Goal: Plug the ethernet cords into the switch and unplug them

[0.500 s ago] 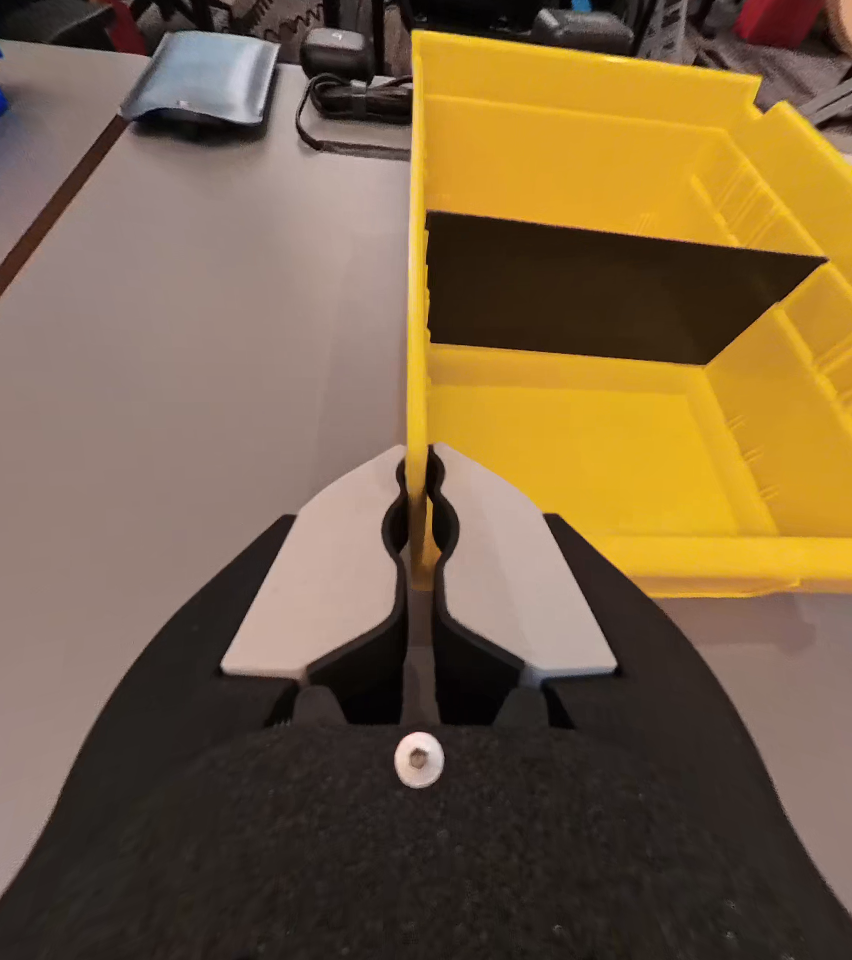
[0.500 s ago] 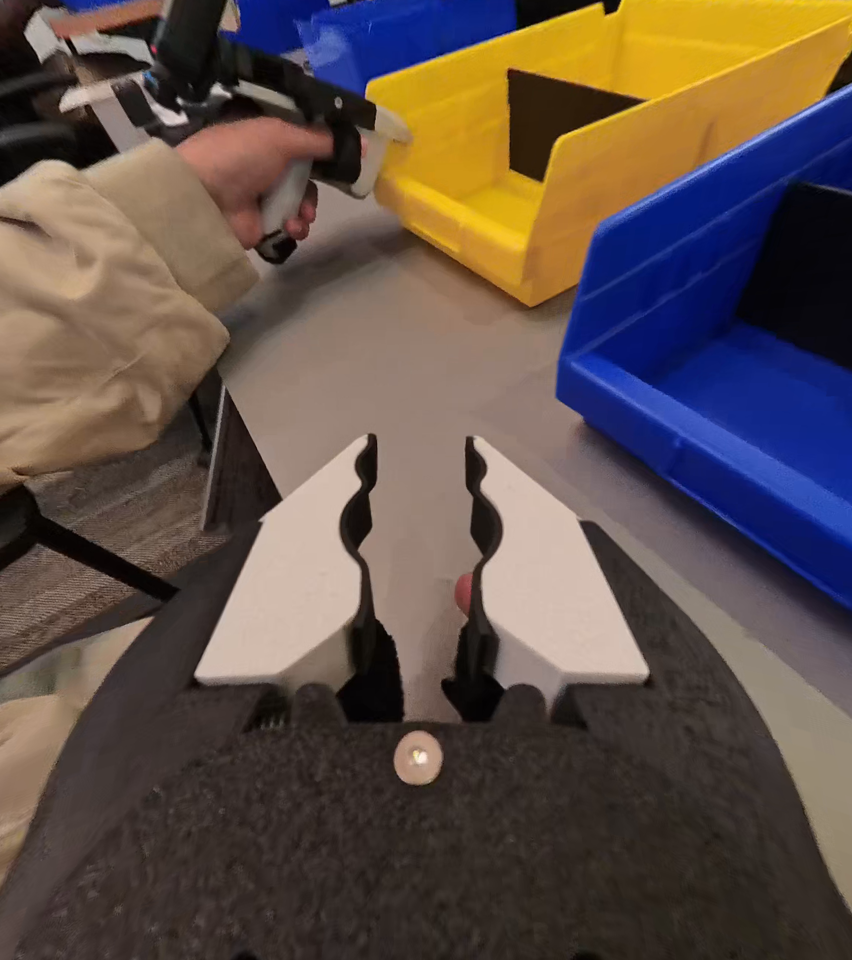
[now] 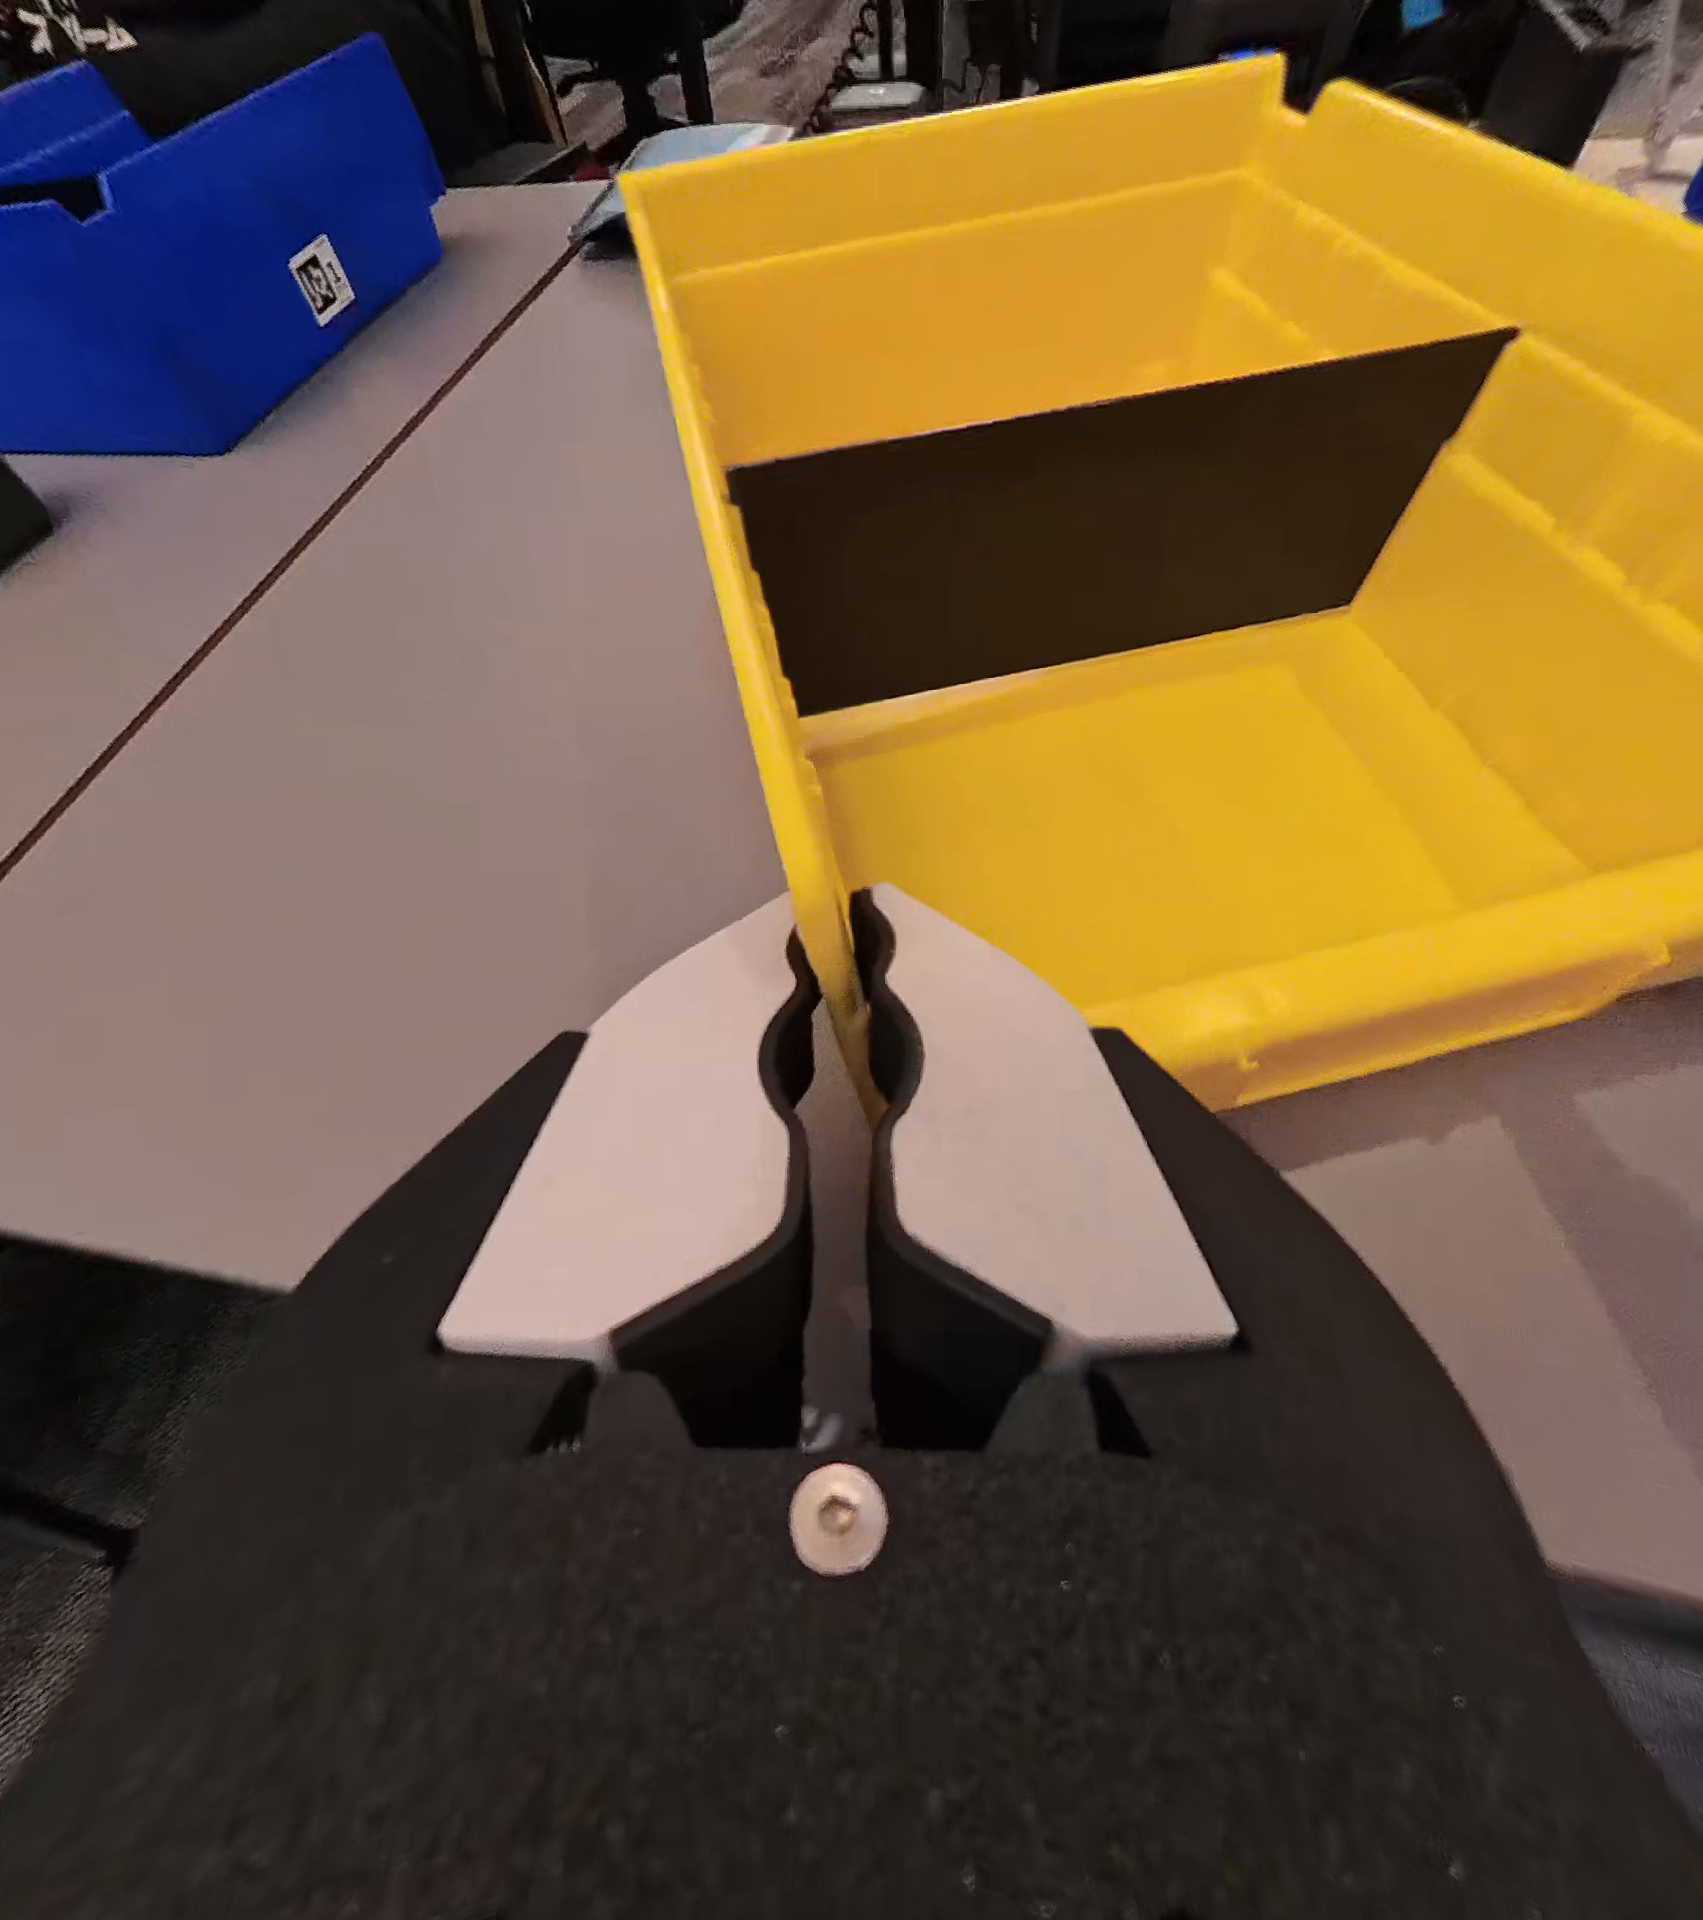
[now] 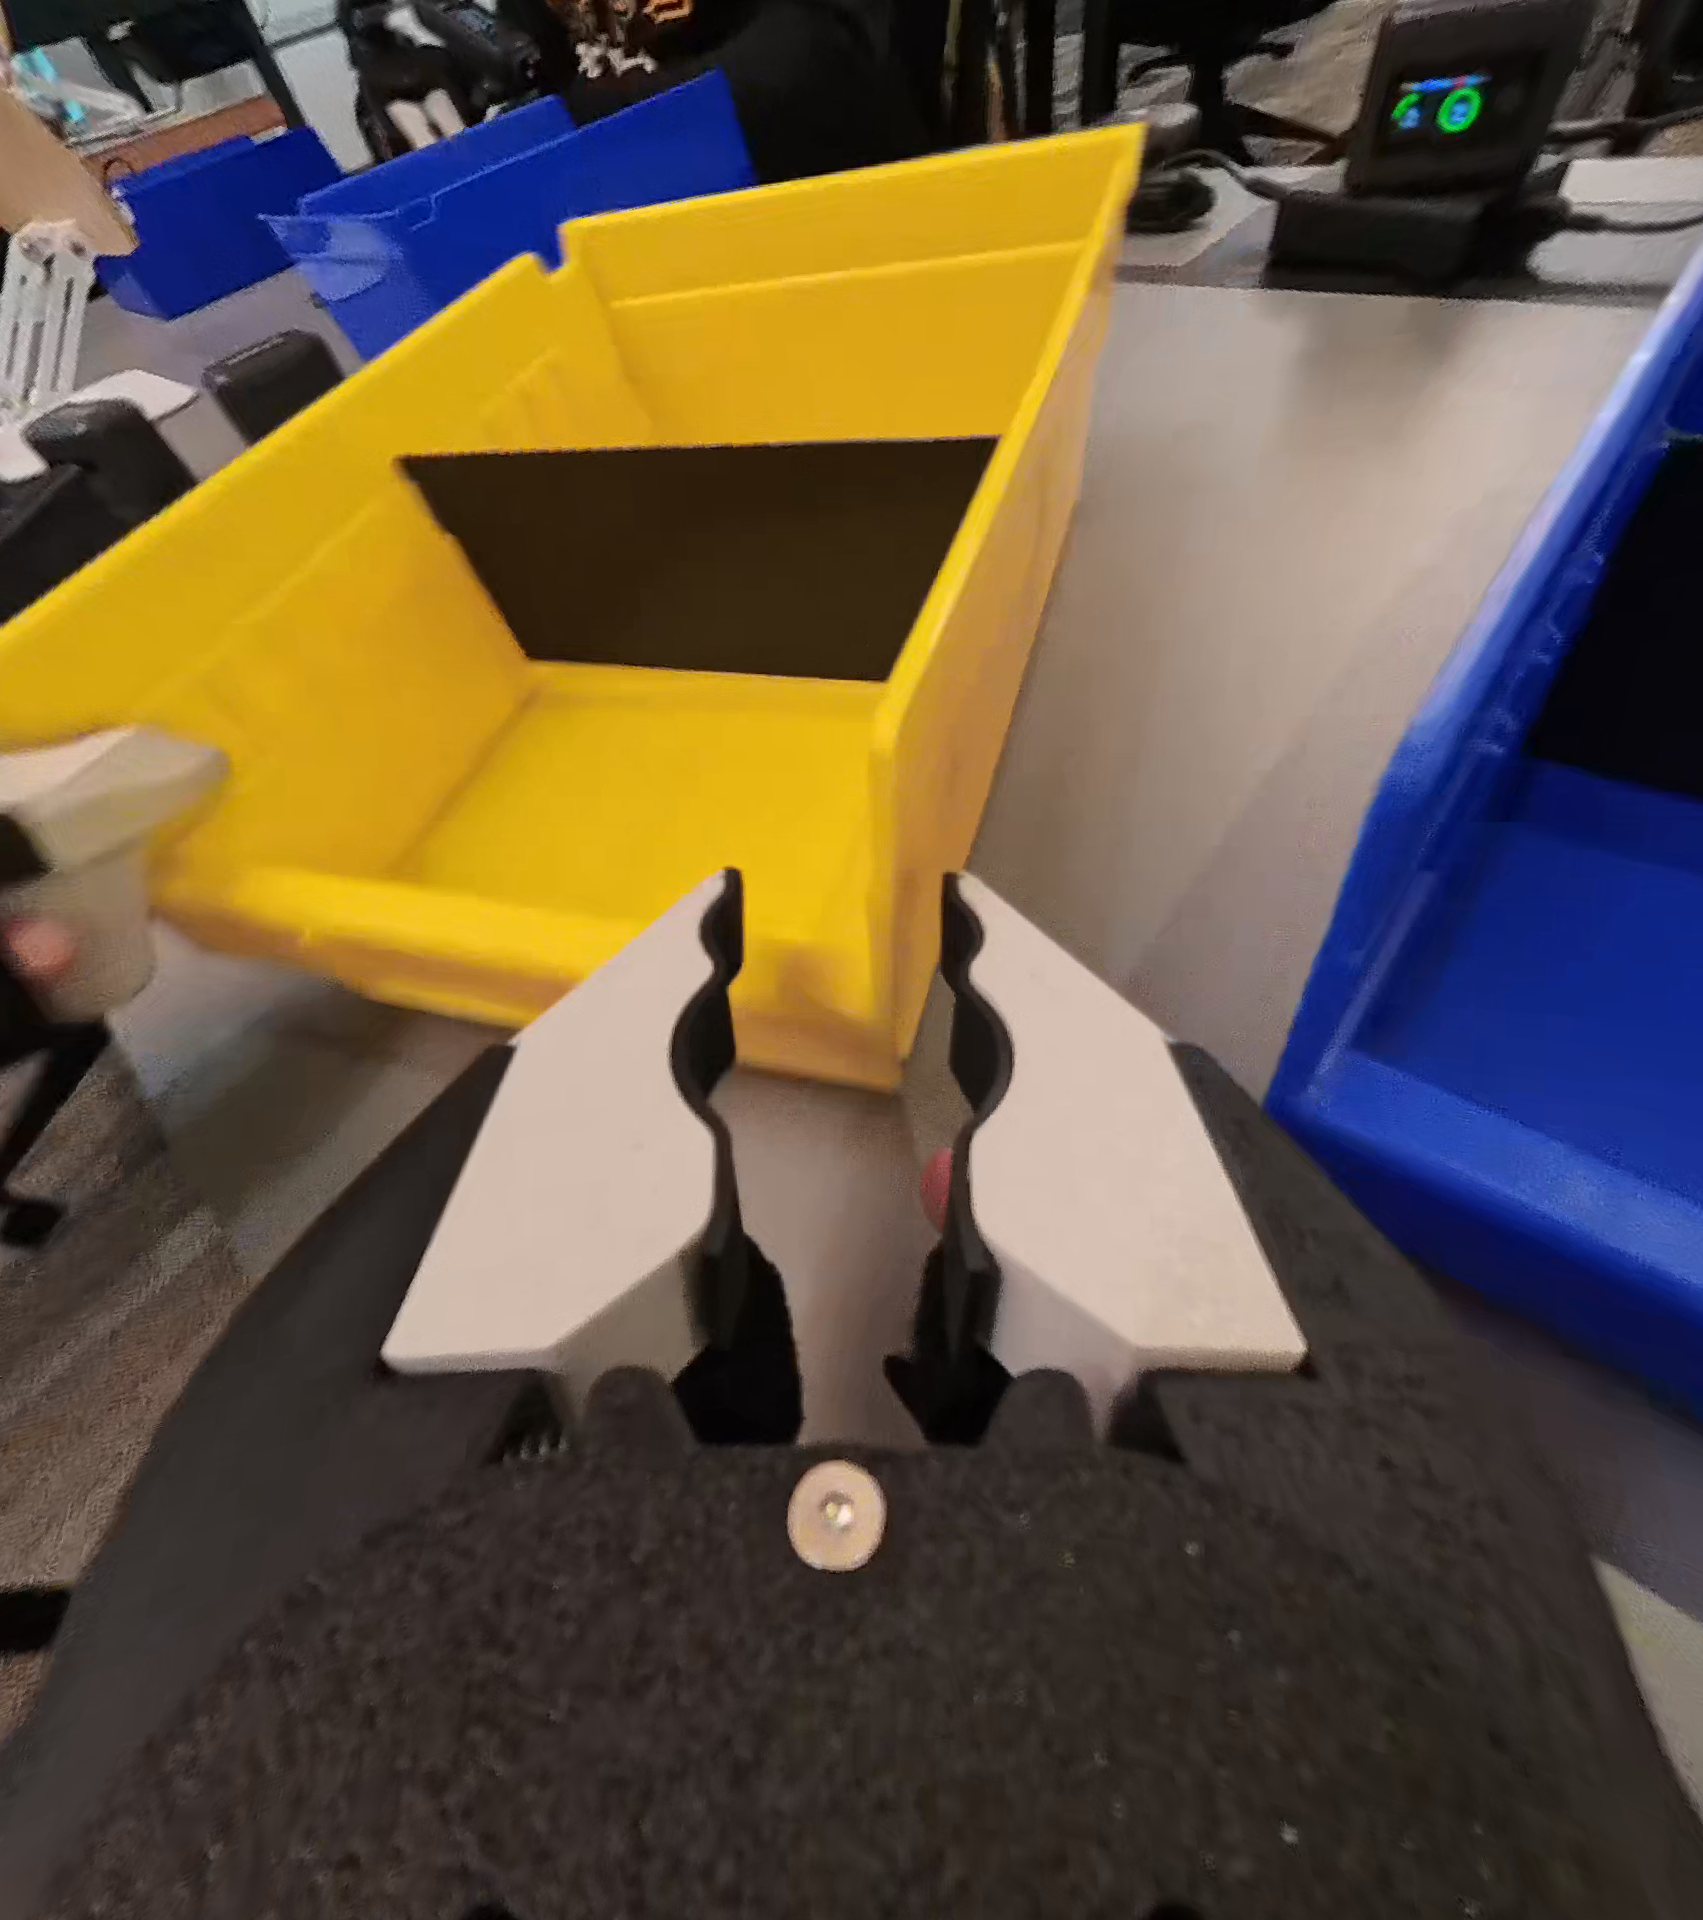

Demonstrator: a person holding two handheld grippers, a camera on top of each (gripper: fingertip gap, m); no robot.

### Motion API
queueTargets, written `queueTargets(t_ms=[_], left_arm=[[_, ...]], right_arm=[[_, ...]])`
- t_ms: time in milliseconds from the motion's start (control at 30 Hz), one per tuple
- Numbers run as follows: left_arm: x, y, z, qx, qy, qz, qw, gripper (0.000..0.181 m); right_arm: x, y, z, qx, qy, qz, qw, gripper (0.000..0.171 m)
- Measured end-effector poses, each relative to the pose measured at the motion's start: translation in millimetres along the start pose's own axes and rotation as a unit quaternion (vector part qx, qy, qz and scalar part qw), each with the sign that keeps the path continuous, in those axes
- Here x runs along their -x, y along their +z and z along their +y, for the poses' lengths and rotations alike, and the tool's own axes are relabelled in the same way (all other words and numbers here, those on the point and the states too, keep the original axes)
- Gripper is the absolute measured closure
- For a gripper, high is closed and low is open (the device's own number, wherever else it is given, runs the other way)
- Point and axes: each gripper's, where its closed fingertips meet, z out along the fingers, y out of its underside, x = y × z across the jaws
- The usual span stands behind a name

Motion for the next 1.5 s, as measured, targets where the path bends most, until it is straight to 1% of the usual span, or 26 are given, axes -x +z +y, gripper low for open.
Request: queueTargets(t_ms=[100,200,267,333,433,533,600,700,800,867,933,1000,1100,1167,1267,1300,1367,1467,1500], left_arm=[[-6.6,-18.9,7.9,-0.001,0.012,0.003,1.0,0.176],[-7.8,-35.8,4.3,-0.032,0.03,-0.029,0.999,0.176],[-11.6,-47.7,-5.4,-0.058,0.045,-0.038,0.997,0.176],[-18.9,-59.0,-25.2,-0.091,0.065,-0.038,0.993,0.176],[-43.3,-76.5,-72.2,-0.147,0.091,-0.025,0.985,0.175],[-88.0,-90.2,-124.8,-0.2,0.105,0.008,0.974,0.175],[-127.8,-95.7,-151.0,-0.234,0.106,0.035,0.966,0.176],[-204.3,-94.3,-170.8,-0.26,0.122,0.086,0.954,0.175],[-298.9,-87.9,-179.0,-0.259,0.144,0.144,0.944,0.175],[-364.8,-77.3,-179.0,-0.246,0.145,0.175,0.942,0.175],[-430.2,-63.6,-171.3,-0.23,0.152,0.195,0.941,0.175],[-488.6,-47.5,-154.4,-0.204,0.158,0.202,0.945,0.175],[-557.5,-26.7,-119.9,-0.161,0.16,0.231,0.946,0.175],[-585.7,-19.6,-96.0,-0.136,0.158,0.243,0.947,0.175],[-604.8,-12.9,-70.6,-0.105,0.137,0.256,0.951,0.174],[-608.2,-11.3,-67.3,-0.106,0.137,0.258,0.951,0.174],[-616.4,-10.6,-66.0,-0.105,0.159,0.259,0.947,0.172],[-636.1,-17.4,-51.7,-0.06,0.174,0.318,0.93,0.166],[-638.8,-22.5,-49.9,-0.052,0.175,0.334,0.925,0.165]], right_arm=[[-15.4,6.0,-6.6,-0.015,0.018,0.054,0.998,0.163],[-11.6,0.7,-5.9,-0.001,-0.015,0.061,0.998,0.168],[-10.3,-13.4,-15.7,-0.021,-0.034,0.074,0.996,0.169],[-11.5,-32.8,-37.4,-0.061,-0.052,0.085,0.993,0.169],[-26.0,-70.9,-80.9,-0.118,-0.065,0.107,0.985,0.169],[-58.8,-119.6,-121.3,-0.172,-0.071,0.134,0.973,0.168],[-88.8,-154.9,-136.0,-0.198,-0.079,0.155,0.965,0.167],[-147.9,-210.9,-137.4,-0.224,-0.093,0.204,0.948,0.167],[-226.2,-263.0,-119.7,-0.22,-0.062,0.264,0.937,0.168],[-282.6,-293.1,-103.2,-0.212,-0.036,0.295,0.931,0.168],[-342.1,-318.2,-84.0,-0.183,-0.026,0.33,0.926,0.169],[-396.5,-338.3,-61.8,-0.15,-0.01,0.359,0.921,0.17],[-455.7,-363.9,-22.3,-0.099,0.006,0.381,0.919,0.17],[-479.4,-375.0,-0.8,-0.062,0.01,0.39,0.919,0.17],[-497.8,-378.3,15.9,-0.019,0.012,0.39,0.92,0.17],[-503.0,-376.4,21.3,-0.006,0.009,0.39,0.921,0.17],[-513.7,-376.4,25.1,-0.014,0.012,0.395,0.919,0.168],[-534.6,-383.7,40.6,0.014,0.032,0.427,0.904,0.161],[-537.7,-385.0,40.2,0.007,0.033,0.428,0.903,0.16]])
